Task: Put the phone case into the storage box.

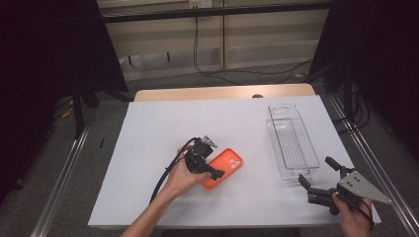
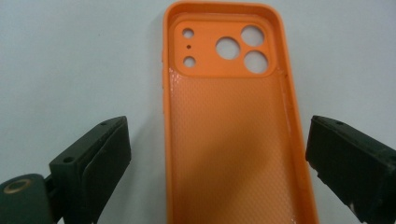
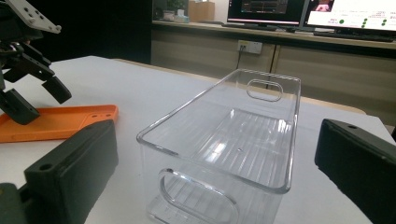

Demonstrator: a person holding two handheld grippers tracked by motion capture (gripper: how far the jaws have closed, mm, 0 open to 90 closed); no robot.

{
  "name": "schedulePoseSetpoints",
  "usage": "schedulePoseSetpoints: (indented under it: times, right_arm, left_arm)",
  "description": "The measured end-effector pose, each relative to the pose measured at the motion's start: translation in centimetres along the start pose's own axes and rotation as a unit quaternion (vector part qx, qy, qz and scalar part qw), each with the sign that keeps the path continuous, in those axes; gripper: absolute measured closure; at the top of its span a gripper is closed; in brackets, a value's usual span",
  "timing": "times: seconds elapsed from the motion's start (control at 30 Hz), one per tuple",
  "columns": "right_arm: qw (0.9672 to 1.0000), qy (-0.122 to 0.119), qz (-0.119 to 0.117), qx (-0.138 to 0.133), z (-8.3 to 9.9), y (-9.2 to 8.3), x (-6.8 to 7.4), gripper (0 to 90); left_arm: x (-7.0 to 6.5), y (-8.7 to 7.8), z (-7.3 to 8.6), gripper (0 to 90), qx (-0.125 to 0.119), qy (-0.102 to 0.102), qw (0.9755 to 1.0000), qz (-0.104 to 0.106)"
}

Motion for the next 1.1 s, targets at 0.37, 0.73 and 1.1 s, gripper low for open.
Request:
schedulePoseSetpoints:
  times: [0.37, 0.73, 1.1]
  right_arm:
    - [1.0, -0.002, 0.0, 0.001, 0.0, 0.1, 0.0, 0.0]
    - [1.0, -0.002, 0.0, 0.001, 0.0, 0.1, 0.0, 0.0]
    - [1.0, -0.003, -0.001, 0.001, 0.0, 0.0, 0.0, 0.0]
  left_arm:
    - [-0.8, 1.2, -0.5, 4.5, 0.023, 0.032, 0.9992, -0.009]
    - [-1.5, 1.8, -0.8, 2.0, 0.033, 0.056, 0.9974, -0.033]
    - [-1.4, 1.7, -0.7, 3.7, 0.034, 0.066, 0.9968, -0.03]
Point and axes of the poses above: each handheld gripper's, and its own axes: y roughly forward along the jaws, z roughly out of its underside, x roughly to its left, the point moved 1 cm from there along y, roughly forward along the jaws, and after that the axes turned 7 degrees about -z, right-handed, at the moved point
